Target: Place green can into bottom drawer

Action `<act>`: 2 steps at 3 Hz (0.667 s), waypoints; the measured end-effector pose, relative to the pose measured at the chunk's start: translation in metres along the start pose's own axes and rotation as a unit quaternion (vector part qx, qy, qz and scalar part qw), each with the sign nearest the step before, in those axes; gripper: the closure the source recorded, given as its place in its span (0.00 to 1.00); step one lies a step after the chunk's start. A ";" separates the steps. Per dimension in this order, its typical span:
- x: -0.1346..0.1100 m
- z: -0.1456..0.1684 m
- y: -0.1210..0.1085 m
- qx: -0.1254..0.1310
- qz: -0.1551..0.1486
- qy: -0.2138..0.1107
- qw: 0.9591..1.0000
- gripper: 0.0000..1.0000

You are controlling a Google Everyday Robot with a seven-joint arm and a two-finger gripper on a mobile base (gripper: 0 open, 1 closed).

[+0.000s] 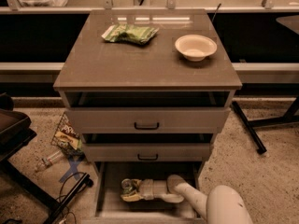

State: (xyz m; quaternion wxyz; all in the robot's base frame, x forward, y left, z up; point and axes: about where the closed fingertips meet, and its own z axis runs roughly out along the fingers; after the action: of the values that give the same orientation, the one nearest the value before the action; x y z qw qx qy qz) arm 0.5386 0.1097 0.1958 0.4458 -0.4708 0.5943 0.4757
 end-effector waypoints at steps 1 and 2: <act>0.020 0.014 -0.010 0.002 0.005 0.013 1.000 0.98; 0.019 0.015 -0.008 0.000 0.005 0.012 1.000 0.76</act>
Offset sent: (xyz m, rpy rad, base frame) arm 0.0061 0.0085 -0.0202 -0.0229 0.0115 -0.0009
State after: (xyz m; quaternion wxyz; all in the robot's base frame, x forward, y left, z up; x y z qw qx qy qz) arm 0.5444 0.1212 0.1742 0.4363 -0.4733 0.6022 0.4723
